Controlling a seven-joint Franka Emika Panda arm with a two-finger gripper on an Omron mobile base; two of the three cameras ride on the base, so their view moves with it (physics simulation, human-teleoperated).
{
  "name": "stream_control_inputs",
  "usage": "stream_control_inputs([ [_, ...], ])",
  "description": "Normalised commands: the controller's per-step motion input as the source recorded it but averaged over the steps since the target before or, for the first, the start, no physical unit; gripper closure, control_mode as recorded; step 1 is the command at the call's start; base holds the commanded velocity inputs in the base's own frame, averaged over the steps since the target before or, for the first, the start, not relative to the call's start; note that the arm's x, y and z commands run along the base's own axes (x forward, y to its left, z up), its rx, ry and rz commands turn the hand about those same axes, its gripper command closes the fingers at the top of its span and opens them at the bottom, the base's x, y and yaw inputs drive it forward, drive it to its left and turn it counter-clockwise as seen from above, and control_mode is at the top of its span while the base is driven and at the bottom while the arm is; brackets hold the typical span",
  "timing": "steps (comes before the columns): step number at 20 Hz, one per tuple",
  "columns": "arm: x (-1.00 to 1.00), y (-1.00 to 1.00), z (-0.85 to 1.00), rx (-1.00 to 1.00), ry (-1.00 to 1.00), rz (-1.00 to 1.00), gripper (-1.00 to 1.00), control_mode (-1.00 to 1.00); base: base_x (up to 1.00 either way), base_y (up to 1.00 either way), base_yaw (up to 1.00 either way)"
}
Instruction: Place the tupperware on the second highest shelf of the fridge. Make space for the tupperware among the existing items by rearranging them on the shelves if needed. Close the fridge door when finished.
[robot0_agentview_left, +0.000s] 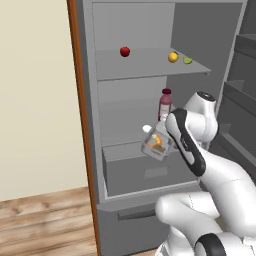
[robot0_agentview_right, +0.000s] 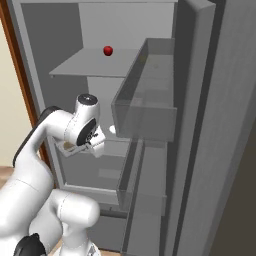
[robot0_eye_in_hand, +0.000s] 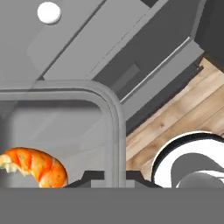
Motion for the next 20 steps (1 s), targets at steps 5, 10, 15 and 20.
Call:
stream_control_inputs([
  [5,0.00,0.00,-0.06,0.00,0.02,-0.29,1.00,-1.00,0.00,0.00,0.00],
  [10,0.00,0.00,-0.22,0.00,0.00,-0.25,1.00,-1.00,0.00,0.00,0.00],
  [15,0.00,0.00,-0.29,0.01,0.00,-0.15,1.00,-1.00,0.00,0.00,0.00],
  [20,0.00,-0.01,-0.19,0.04,0.03,-0.02,1.00,-1.00,0.00,0.00,0.00],
])
